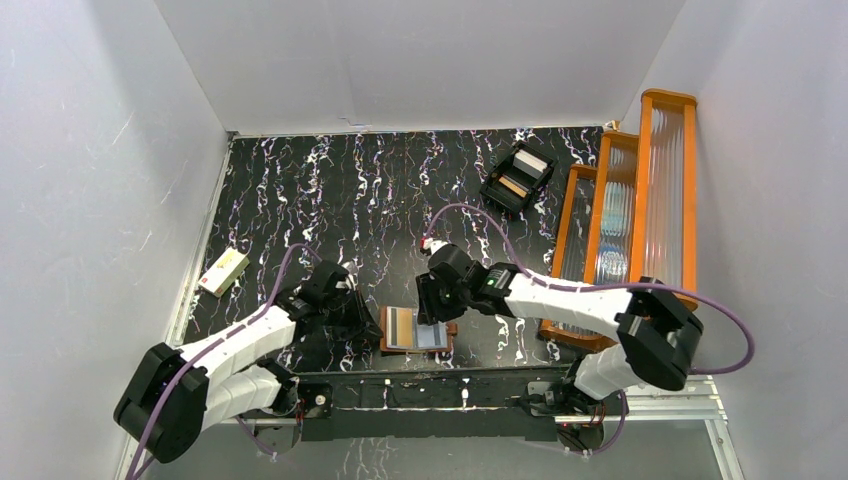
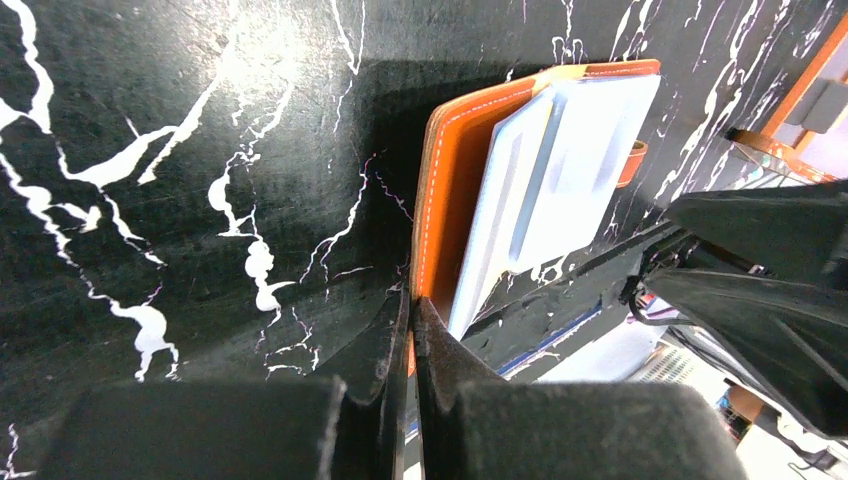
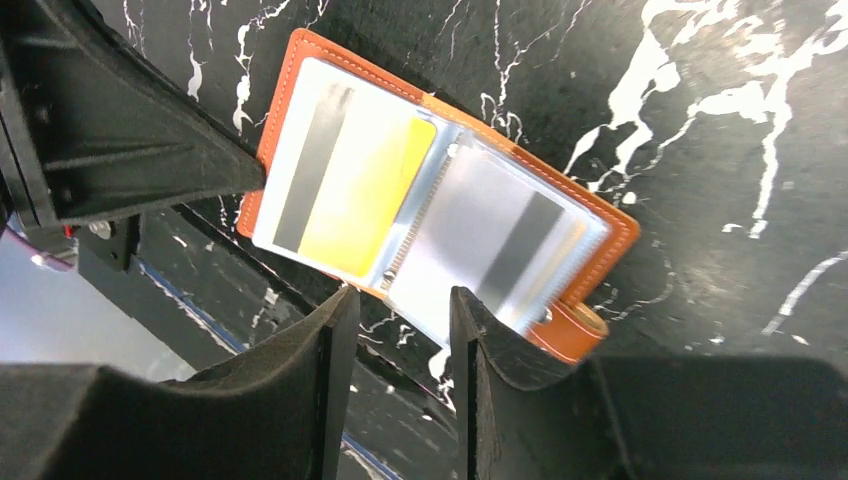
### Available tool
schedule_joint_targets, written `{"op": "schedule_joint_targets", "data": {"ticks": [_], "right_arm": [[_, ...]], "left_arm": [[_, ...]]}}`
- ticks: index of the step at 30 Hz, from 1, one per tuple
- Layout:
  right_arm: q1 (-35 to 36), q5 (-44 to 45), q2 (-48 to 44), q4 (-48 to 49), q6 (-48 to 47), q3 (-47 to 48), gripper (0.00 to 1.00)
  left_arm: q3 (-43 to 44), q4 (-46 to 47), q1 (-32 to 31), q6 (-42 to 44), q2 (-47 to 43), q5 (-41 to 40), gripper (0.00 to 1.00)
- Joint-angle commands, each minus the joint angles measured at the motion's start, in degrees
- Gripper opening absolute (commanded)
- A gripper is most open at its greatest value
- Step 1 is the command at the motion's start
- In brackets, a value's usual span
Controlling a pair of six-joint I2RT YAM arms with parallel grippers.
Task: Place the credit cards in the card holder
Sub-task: Insert the credit card into the card holder, then close the card holder at the center of the board.
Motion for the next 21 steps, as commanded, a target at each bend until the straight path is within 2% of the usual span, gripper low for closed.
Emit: {"op": "schedule_joint_targets", "data": {"ticks": [1,10,21], "right_arm": [[0.2,2.6,-3.2,-3.9,-13.8,1.9,0.45],[0.2,-1.7,1.5,-4.7,-30.4,1.3,0.45],[0.2,-2.5,1.7,-3.1,-42.3,-0.6,0.45]], "left_arm": [[4.3,-7.3,0.1,2.6,0.3,-1.7,0.00],[7.1,-11.4,2.1,3.5,1.3,-1.0,0.00],[9.7,-11.7,4.5,5.0,4.5,1.1,0.00]]}}
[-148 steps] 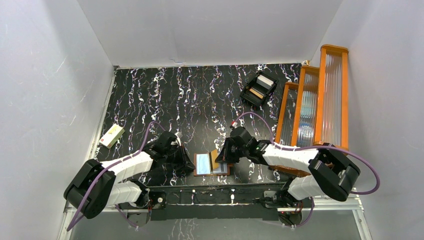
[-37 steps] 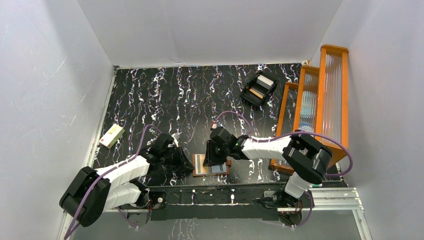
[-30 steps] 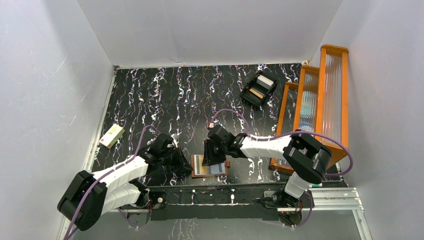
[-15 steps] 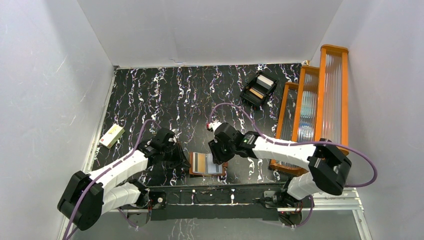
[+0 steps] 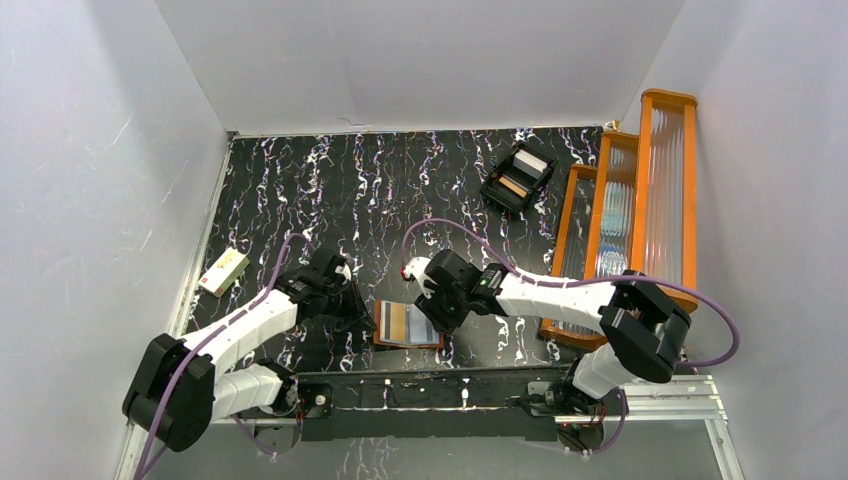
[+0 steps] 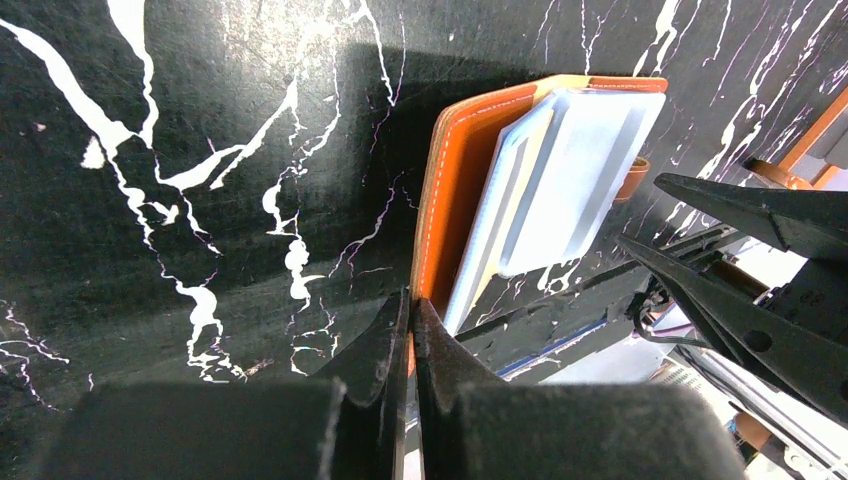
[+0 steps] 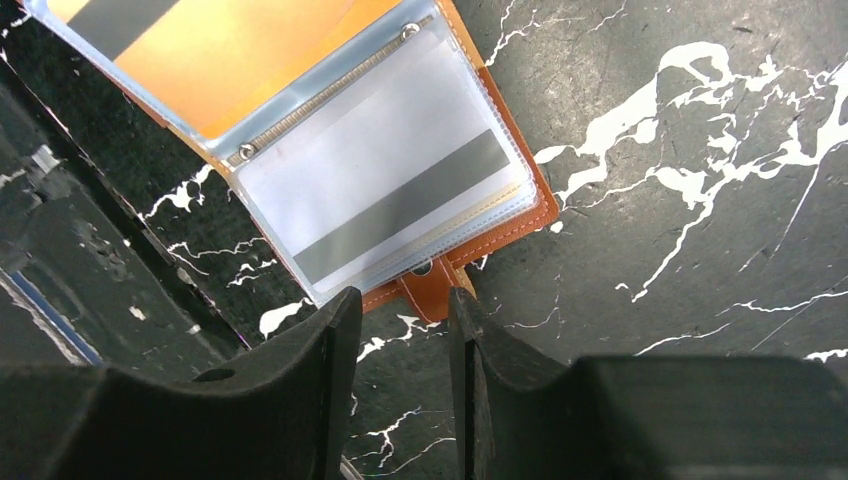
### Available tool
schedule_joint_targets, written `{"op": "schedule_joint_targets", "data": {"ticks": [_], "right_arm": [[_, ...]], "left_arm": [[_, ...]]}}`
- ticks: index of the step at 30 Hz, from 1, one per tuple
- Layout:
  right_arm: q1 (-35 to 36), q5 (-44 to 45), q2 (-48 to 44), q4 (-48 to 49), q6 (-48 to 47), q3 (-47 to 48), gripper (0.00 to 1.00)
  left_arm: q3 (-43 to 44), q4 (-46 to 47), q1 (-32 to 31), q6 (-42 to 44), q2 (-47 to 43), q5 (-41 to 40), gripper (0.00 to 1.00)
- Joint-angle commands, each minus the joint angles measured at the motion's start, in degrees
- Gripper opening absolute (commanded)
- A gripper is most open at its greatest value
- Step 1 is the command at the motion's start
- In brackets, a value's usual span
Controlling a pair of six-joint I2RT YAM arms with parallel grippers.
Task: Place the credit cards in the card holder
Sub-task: Close the card holder at the center of the board.
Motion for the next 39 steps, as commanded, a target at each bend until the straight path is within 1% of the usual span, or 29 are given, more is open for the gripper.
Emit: {"op": "schedule_joint_targets", "data": {"ticks": [1,8,11,15,17,20,21,25,31,36,39], "right_arm": [[0.2,-1.4,-0.2,1.2,-8.5,-0.4,0.45],[0.2,-0.9,2.5,0.2,-13.4,0.4,0.45],[0.3,-3.0,3.5,0.9,-15.2,0.6,0.45],[0.4,-3.0,5.1,1.5,-17.1,1.2,0.44],[0.7,-3.0,5.6,2.0,-17.7,1.5,0.39],[0.9,-3.1,5.6,2.6,-17.2,2.3,0.23],[1.0,-3.4,5.1,3.4,-17.0,2.3,0.19],[1.1,-1.6,1.5,8.4,-14.8,-0.1,0.08],[1.2,-3.1,-2.6,19.8,-10.9,-5.6,0.00],[1.2,1.2,-4.8,26.2,-9.5,-10.8,0.00],[1.2,3.3,-6.6,33.1,-7.0,-14.4,0.00]], "left_arm": [[2.1,-1.3,1.0,1.2,0.9,2.6,0.00],[2.3,-0.8,1.4,1.2,1.7,3.2,0.00],[2.1,-0.4,1.5,1.2,1.8,3.5,0.00],[2.5,-0.6,1.6,1.3,2.4,3.6,0.00],[2.8,-0.9,1.7,1.4,2.4,3.6,0.00],[3.6,-2.2,1.9,1.7,2.2,2.6,0.00],[3.9,-3.0,2.1,1.9,1.9,2.2,0.00],[5.4,-6.2,2.3,3.2,1.2,-0.5,0.00],[7.0,-9.6,2.4,3.2,0.2,-4.7,0.00],[8.1,-11.6,2.4,2.9,-0.9,-7.6,0.00],[8.5,-12.1,2.4,2.9,-0.4,-8.2,0.00]]}}
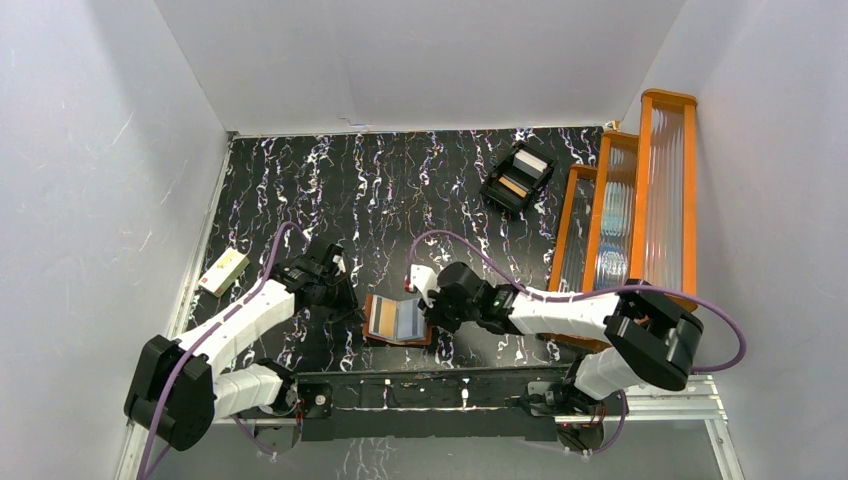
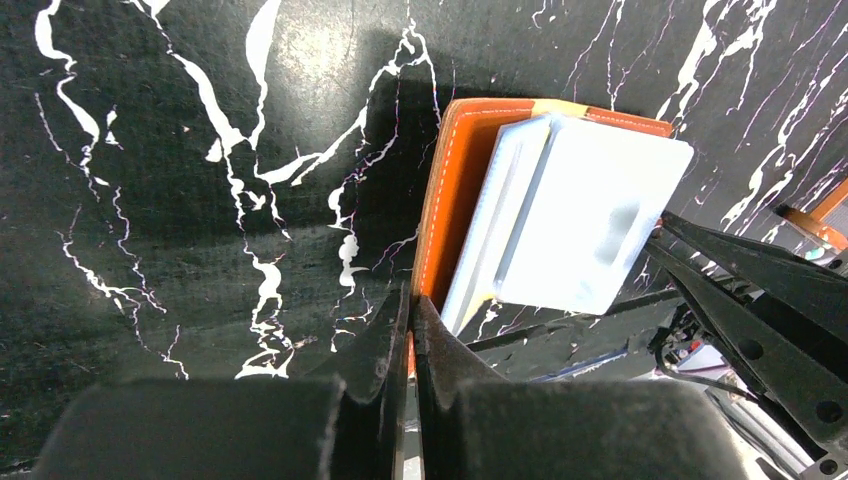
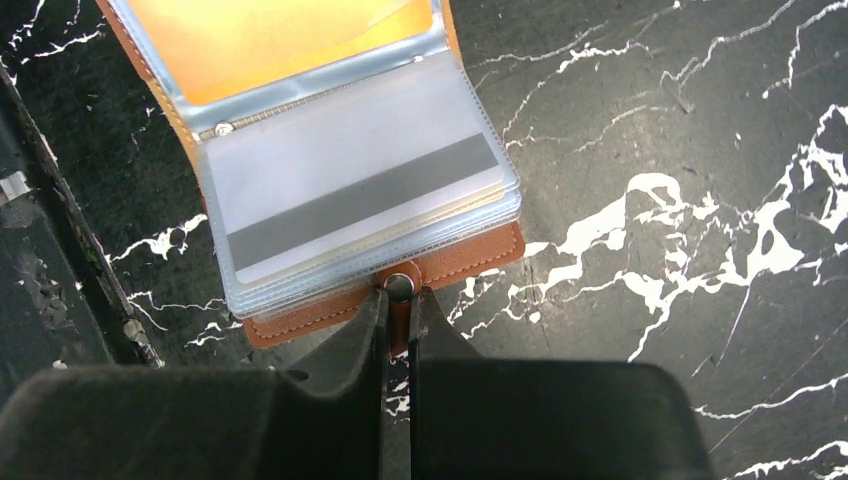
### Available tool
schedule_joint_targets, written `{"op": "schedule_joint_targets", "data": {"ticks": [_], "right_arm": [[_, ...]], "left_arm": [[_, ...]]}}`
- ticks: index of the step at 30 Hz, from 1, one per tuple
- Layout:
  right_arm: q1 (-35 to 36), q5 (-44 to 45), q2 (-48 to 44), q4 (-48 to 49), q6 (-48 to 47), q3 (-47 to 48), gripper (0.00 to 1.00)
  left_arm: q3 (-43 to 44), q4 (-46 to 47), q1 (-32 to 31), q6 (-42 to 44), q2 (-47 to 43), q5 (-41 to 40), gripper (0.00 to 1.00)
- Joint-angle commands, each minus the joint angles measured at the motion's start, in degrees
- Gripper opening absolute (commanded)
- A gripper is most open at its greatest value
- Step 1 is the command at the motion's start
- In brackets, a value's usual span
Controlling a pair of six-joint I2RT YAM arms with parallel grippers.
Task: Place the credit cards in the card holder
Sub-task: Close the card holder at the center of the board.
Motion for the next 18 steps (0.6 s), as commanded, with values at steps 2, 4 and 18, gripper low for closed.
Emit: {"op": "schedule_joint_targets", "data": {"ticks": [2,4,18], "right_arm": [[0.2,3.3,-3.7,16.4,5.4,-5.5,0.00],[0.3,3.8,-3.2,19.7,6.8,-6.6,0.00],[0.3,4.1,-1.0,31.9,10.2,-10.6,0.00]], "left_arm": [[2.6,-3.6,0.4,0.1,-0.8,-2.8,0.00],[3.1,-4.4,0.4,0.0,-1.2,-4.3,0.00],[3.6,0.9,0.4,-0.3,-2.7,1.6,0.02]]}}
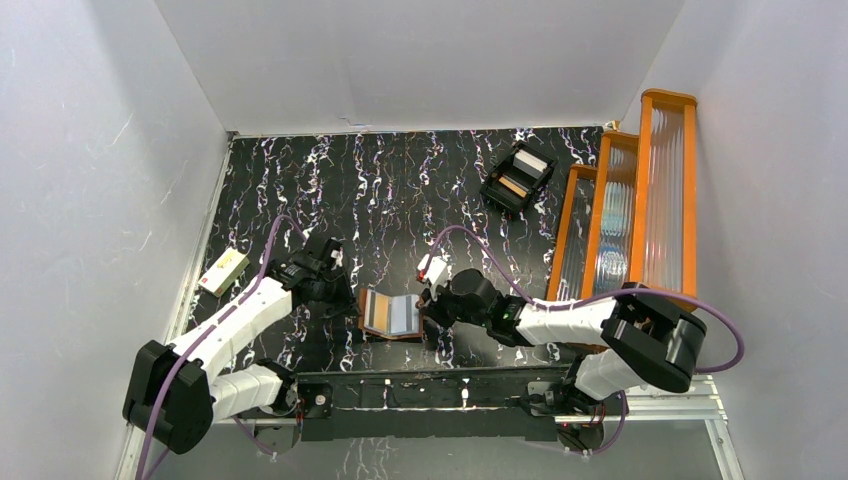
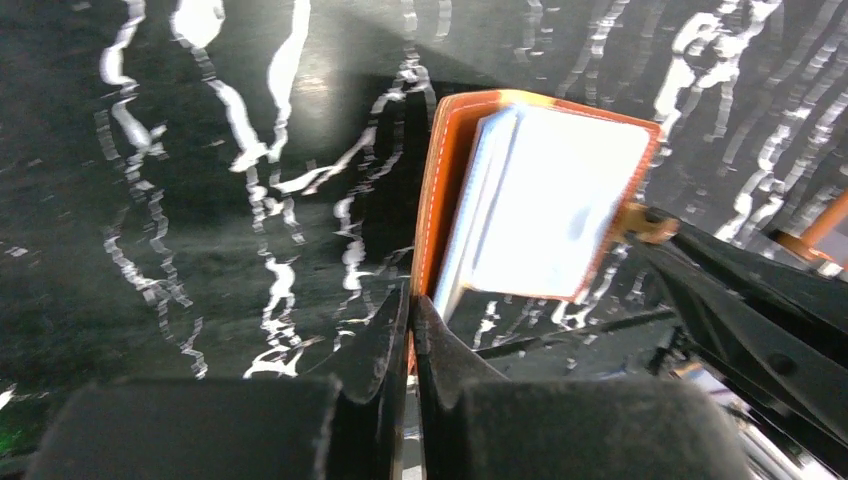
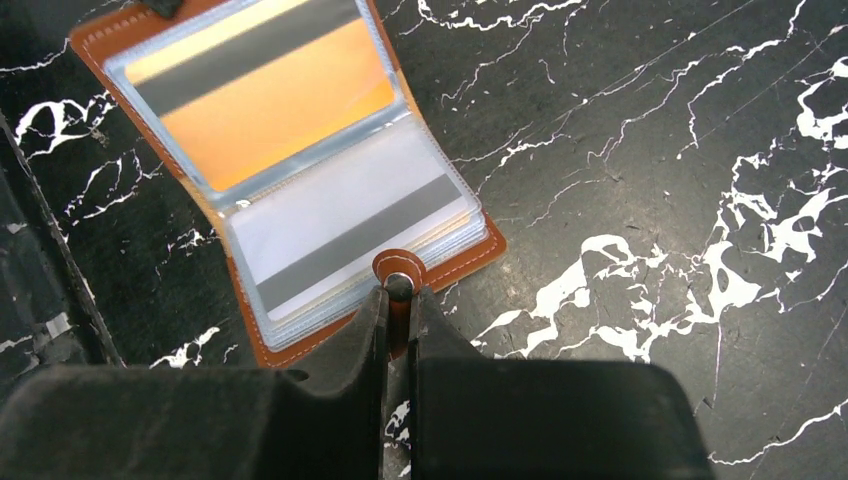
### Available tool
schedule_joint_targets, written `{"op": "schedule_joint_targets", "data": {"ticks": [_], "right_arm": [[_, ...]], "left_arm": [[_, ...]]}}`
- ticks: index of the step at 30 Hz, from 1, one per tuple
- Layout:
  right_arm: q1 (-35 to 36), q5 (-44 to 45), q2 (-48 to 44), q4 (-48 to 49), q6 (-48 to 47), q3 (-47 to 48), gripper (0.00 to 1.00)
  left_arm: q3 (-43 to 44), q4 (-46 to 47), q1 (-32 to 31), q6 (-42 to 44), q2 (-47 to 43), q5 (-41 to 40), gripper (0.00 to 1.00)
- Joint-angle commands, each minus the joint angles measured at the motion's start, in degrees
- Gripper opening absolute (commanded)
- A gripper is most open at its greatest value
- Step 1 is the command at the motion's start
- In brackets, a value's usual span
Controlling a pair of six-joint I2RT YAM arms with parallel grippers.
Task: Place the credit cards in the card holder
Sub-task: Close the card holder at the center of the board.
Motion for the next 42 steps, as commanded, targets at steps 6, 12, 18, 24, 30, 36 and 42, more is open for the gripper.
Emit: {"op": "schedule_joint_targets", "data": {"ticks": [6,12,18,24,30,36,42], "right_arm": [[0.2,-1.4,2.4,9.2,0.7,0.2,0.00],[0.2,-1.3,3.0,11.9,0.9,-1.0,0.00],[0.2,-0.4,4.0,17.1,2.4,-3.4,0.00],[0.2,0.7,3.6,19.3,3.2,-4.8,0.00],[0.2,1.4,2.9,21.2,3.9,-6.6,0.00],[0.2,2.0,2.6,23.9,4.9,-7.8,0.00],[0.2,2.8,3.1,30.5,7.9,-12.4,0.00]], "left_arm": [[-7.7,26.5,0.4,-7.9,-3.5,23.8,0.21],[-12.9,36.6,0.3,-9.8,0.1,28.7,0.27],[-13.9,40.5,-0.4,-10.0,3.4,27.7,0.32],[-13.0,40.8,-1.8,-7.9,8.3,25.4,0.37],[-10.6,36.4,-4.1,-5.9,11.2,19.3,0.40],[-4.8,23.0,-6.5,-2.3,16.0,7.9,0.41],[-4.3,20.4,-7.2,-3.2,20.4,4.8,0.41]]}}
